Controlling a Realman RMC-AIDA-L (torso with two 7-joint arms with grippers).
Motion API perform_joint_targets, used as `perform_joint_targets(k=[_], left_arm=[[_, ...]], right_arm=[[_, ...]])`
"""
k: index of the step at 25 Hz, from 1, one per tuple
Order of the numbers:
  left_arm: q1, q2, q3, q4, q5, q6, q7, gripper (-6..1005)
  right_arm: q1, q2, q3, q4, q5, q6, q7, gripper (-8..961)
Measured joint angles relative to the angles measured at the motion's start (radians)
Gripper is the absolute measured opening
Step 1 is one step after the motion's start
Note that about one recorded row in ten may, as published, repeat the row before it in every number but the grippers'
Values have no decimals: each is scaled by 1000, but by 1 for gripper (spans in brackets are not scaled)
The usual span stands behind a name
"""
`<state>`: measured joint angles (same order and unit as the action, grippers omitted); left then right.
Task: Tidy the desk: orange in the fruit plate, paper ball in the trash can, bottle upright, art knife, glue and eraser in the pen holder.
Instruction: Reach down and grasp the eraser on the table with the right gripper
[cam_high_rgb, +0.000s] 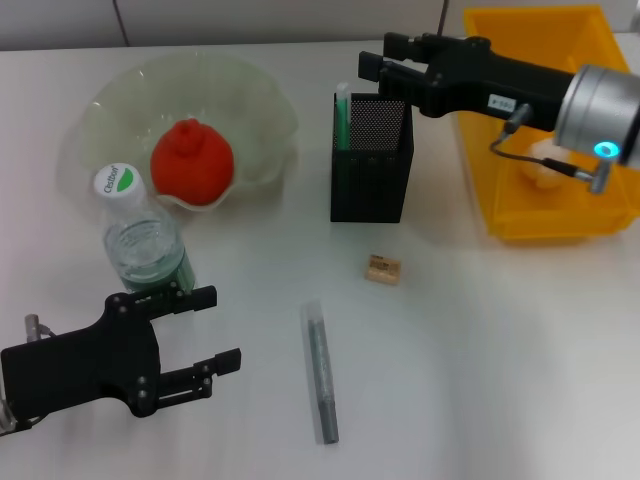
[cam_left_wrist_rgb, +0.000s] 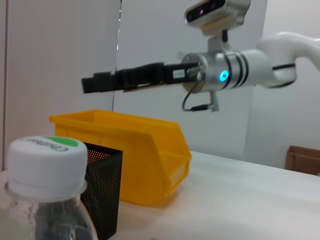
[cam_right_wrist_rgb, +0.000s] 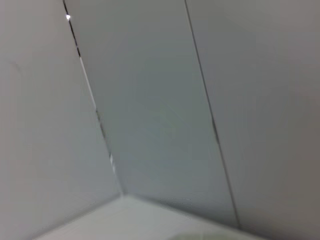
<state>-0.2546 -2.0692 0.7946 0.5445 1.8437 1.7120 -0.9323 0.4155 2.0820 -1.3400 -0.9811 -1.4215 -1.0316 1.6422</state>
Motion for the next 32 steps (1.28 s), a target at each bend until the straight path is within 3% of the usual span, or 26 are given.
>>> perform_joint_targets(k=[3,4,5,6,7,8,10,14,19,25,32], left_arm=[[-1,0,0,0,0,0,0,725],[-2,0,0,0,0,0,0,725],[-3,0,0,0,0,0,0,725],[-3,0,0,0,0,0,0,725],[-3,1,0,0,0,0,0,725],[-3,1,0,0,0,0,0,725],[-4,1,0,0,0,0,0,725],[-4,1,0,0,0,0,0,725],[-4,2,0,0,0,0,0,725],[-3,1,-1,0,0,0,0,725],[-4,1,-1,0,0,0,0,725]], right_arm=[[-43,0,-12,-168,-175,-24,198,433],[-59,1,-17,-268,-284,-55,318,465],[-65,4,-24,-418,-494,-134,526,496],[-65,4,-24,-418,-494,-134,526,528],[-33,5,-43,-517,-697,-237,711,560],[-33,5,-43,-517,-697,-237,711,592],[42,2,-100,-541,-897,-339,889,655],[132,3,-217,-461,-1012,-354,937,729],[173,5,-233,-391,-1026,-339,942,707],[252,6,-286,-201,-1027,-228,937,680],[292,7,-320,-126,-1023,-210,937,649]])
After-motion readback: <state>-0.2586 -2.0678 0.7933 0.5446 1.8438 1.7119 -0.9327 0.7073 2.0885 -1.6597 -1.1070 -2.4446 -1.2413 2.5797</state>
